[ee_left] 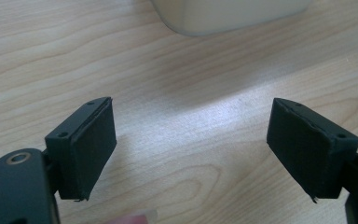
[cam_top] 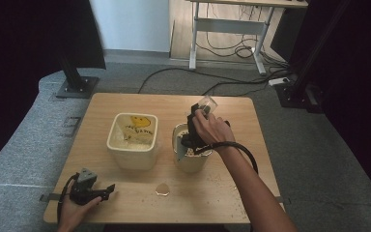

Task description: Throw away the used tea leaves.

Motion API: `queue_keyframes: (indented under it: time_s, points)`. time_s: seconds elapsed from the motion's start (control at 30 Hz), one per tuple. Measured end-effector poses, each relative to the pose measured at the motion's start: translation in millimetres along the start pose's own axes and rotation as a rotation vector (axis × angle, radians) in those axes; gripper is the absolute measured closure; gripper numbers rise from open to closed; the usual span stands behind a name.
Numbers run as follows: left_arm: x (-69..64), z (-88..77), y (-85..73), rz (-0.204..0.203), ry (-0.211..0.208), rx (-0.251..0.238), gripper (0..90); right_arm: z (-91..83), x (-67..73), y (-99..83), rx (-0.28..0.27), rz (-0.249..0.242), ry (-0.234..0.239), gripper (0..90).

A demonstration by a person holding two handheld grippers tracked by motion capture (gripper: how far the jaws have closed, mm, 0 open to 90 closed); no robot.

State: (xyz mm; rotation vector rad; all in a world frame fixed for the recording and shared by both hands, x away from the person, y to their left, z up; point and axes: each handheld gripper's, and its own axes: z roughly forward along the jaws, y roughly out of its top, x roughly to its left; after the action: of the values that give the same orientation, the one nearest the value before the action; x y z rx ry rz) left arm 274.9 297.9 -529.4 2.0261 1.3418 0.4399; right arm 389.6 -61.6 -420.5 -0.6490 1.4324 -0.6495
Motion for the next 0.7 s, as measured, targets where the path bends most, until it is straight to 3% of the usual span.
queue_keyframes:
  time_s: [0.03, 0.07, 0.1, 0.13, 0.17, 0.2, 0.23, 0.27, 0.3, 0.33, 0.37, 0.4, 0.43, 0.47, 0.5, 0.53, 0.57, 0.6, 0.63, 0.67, 0.7]
  points:
    - [-0.4, -1.5, -0.3, -0.004, 0.0, -0.003, 15.8, -6.4, 2.6, 13.2, -0.067, -0.128, -0.02, 49.9]
    - [-1.7, -2.1, -0.5, 0.005, -0.005, -0.003, 15.7, -5.3, 0.0, 10.8, -0.042, -0.061, -0.029, 49.7]
    - [-2.3, -2.3, -0.4, 0.018, -0.003, 0.002, 15.6, -0.5, -4.9, 8.3, -0.004, -0.047, -0.009, 49.6]
    - [-2.3, -2.3, -0.4, 0.018, -0.003, 0.002, 15.6, -0.5, -4.9, 8.3, -0.004, -0.047, -0.009, 49.6]
    - [-2.6, -2.0, 0.0, 0.016, 0.003, 0.001, 15.6, -3.0, -1.3, 13.3, -0.03, -0.106, -0.016, 49.8]
    - [-2.7, -1.5, 0.5, 0.006, -0.007, -0.002, 15.6, -9.2, 3.3, 23.1, -0.09, -0.163, -0.009, 50.2]
    - [-2.7, -1.5, 0.5, 0.006, -0.007, -0.002, 15.6, -9.2, 3.3, 23.1, -0.09, -0.163, -0.009, 50.2]
    - [-3.1, -1.4, 1.0, 0.006, -0.01, 0.0, 15.6, -3.7, -4.5, 16.1, -0.025, -0.046, 0.004, 49.9]
    - [-3.5, -2.0, 1.7, 0.014, -0.009, -0.002, 15.5, -2.2, -8.8, 14.1, -0.008, -0.012, 0.027, 50.6]
    - [-3.2, -2.5, 2.2, 0.008, -0.012, -0.006, 15.5, -5.8, -4.3, 17.0, -0.056, -0.116, 0.023, 50.8]
    - [-2.6, -2.9, 2.3, -0.001, -0.017, -0.01, 15.5, -2.8, -6.8, 13.8, -0.037, -0.087, 0.043, 50.8]
    - [-2.7, -3.2, 2.0, -0.005, -0.019, -0.011, 15.5, 1.5, -14.7, 5.5, 0.012, 0.032, 0.043, 50.8]
    - [-3.2, -3.1, 1.8, -0.005, -0.022, -0.009, 15.5, 1.7, -17.5, 3.6, 0.018, 0.051, 0.056, 51.1]
    - [-4.0, -2.8, 2.3, -0.008, -0.021, -0.005, 15.5, -4.0, -9.2, 9.7, -0.031, -0.074, 0.053, 51.0]
    - [-5.2, -4.3, 1.7, -0.005, -0.024, -0.011, 15.5, -3.2, -7.4, 13.2, -0.027, -0.088, 0.088, 50.9]
    - [-6.0, -5.3, 1.8, -0.001, -0.027, -0.013, 15.5, -2.7, -12.7, 9.0, -0.017, 0.009, 0.059, 51.4]
    - [-5.7, -6.2, 3.3, 0.004, -0.021, -0.013, 15.1, -2.2, -12.2, 8.8, 0.005, -0.023, 0.091, 51.2]
    - [-5.7, -6.2, 3.3, 0.004, -0.021, -0.013, 15.3, -2.2, -12.2, 8.8, 0.005, -0.023, 0.091, 51.2]
    - [-3.5, -7.6, 3.3, -0.012, -0.029, -0.021, 15.2, -9.5, -5.0, 20.0, -0.071, -0.135, 0.059, 51.8]
    - [-2.0, -8.1, 2.9, -0.017, -0.031, -0.024, 15.2, -2.7, -14.0, 13.3, -0.004, 0.041, 0.068, 51.6]
    - [-0.4, -7.8, 3.2, -0.019, -0.032, -0.02, 15.2, 1.4, -16.6, 11.7, 0.034, 0.053, 0.102, 51.5]
